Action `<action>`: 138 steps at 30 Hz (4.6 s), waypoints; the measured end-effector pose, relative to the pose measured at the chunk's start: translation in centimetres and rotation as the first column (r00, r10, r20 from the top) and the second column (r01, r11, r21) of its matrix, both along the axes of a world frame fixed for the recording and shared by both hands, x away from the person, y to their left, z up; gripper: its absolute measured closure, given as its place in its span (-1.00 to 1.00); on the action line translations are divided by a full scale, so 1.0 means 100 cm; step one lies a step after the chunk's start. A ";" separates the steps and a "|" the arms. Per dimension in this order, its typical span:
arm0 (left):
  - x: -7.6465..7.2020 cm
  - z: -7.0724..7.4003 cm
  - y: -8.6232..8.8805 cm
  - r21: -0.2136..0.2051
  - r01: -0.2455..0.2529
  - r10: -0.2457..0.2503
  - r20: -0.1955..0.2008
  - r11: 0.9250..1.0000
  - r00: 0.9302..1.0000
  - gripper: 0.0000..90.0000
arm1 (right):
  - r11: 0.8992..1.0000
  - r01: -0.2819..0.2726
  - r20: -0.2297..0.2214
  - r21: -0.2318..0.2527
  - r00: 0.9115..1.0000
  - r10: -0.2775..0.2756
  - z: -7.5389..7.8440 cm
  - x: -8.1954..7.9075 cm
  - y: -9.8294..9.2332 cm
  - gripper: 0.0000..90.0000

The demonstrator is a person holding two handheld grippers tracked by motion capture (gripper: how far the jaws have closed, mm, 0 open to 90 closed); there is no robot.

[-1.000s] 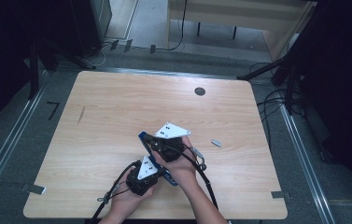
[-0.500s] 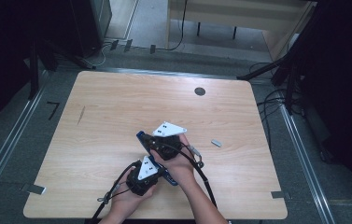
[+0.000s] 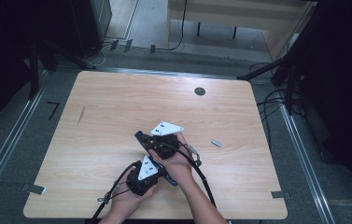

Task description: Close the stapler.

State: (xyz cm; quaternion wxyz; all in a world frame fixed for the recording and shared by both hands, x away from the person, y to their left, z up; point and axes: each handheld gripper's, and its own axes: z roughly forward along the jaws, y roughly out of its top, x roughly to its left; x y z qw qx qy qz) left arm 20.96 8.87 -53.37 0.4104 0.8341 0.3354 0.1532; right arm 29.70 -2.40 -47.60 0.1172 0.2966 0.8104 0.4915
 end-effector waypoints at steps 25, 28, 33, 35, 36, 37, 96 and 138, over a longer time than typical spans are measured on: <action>0.000 0.000 0.000 0.003 0.002 -0.002 -0.004 1.000 1.000 1.00 | 0.998 -0.013 -0.054 -0.069 0.998 0.010 -0.015 0.014 0.016 1.00; 0.000 0.000 0.000 0.003 0.001 -0.001 -0.004 1.000 1.000 1.00 | 0.995 -0.018 -0.068 -0.095 0.998 0.012 -0.019 0.014 0.018 1.00; 0.000 0.000 0.000 0.004 0.001 -0.001 -0.004 1.000 1.000 1.00 | 0.992 -0.027 -0.088 -0.120 0.996 0.016 -0.027 0.017 0.019 1.00; 0.000 0.000 0.000 0.004 0.001 -0.001 -0.004 1.000 1.000 1.00 | 0.992 -0.025 -0.094 -0.121 0.995 0.014 -0.029 0.017 0.020 1.00; 0.000 0.000 0.000 0.005 0.001 -0.001 -0.003 1.000 1.000 1.00 | 0.993 -0.022 -0.096 -0.117 0.995 0.011 -0.028 0.017 0.020 1.00; 0.000 0.000 0.000 0.005 0.001 -0.001 -0.003 1.000 1.000 1.00 | 0.993 -0.023 -0.100 -0.115 0.995 0.011 -0.028 0.017 0.020 1.00; -0.001 0.000 -0.001 0.005 0.001 -0.001 0.005 1.000 1.000 1.00 | 0.905 0.396 -0.086 -0.156 0.907 -0.412 -0.052 0.038 -0.206 1.00; -0.001 0.000 -0.001 0.008 0.001 -0.001 0.006 1.000 1.000 1.00 | 0.890 0.432 -0.140 -0.145 0.882 -0.451 -0.056 0.008 -0.211 0.77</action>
